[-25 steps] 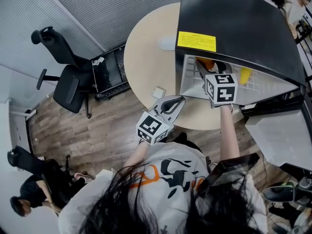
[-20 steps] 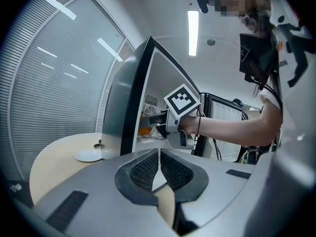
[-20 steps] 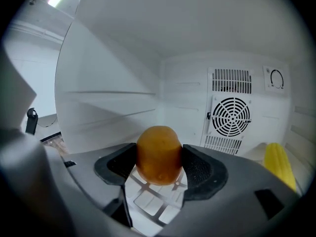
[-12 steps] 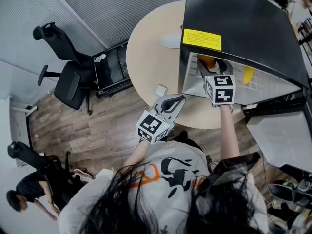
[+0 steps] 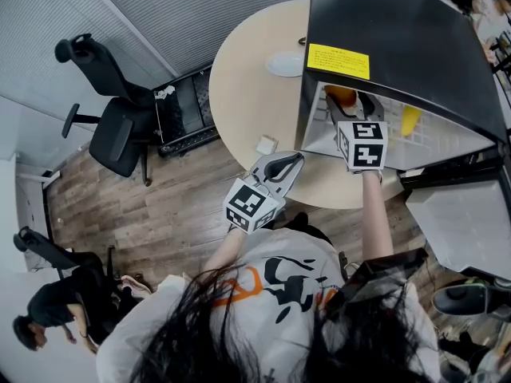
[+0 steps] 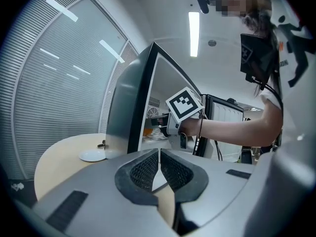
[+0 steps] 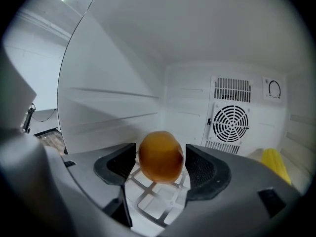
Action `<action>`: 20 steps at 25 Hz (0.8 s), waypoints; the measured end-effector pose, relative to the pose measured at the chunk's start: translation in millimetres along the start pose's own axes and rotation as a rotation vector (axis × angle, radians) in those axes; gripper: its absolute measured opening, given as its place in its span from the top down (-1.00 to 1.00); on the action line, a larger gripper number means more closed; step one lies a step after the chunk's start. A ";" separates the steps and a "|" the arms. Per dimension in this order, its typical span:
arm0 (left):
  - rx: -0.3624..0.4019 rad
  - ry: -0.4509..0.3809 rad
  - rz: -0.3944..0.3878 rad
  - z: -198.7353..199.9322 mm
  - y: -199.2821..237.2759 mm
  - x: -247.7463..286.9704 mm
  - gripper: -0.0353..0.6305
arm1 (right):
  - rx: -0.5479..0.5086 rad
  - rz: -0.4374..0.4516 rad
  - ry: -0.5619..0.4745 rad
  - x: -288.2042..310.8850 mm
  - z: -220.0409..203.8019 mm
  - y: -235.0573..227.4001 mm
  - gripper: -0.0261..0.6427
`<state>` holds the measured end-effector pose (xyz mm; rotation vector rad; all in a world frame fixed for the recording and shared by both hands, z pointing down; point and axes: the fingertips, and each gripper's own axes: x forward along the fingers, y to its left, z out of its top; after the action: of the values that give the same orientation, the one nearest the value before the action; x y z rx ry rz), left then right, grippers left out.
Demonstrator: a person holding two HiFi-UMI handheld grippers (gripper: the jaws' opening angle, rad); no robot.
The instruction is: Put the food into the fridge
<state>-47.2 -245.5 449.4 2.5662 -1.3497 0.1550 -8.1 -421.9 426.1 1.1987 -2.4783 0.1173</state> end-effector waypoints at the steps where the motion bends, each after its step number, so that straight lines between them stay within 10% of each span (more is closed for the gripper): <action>1: 0.000 0.000 0.000 0.1 0.4 -0.9 0.86 | 0.004 -0.001 -0.001 -1.1 0.3 0.0 0.01; 20: 0.000 0.009 -0.070 -2.2 -7.7 -9.2 0.86 | 0.154 -0.035 -0.079 -55.8 5.6 7.9 0.01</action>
<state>-46.1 -233.3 448.4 2.6055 -1.2545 0.1535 15.5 -377.1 400.7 1.3330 -2.5541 0.2605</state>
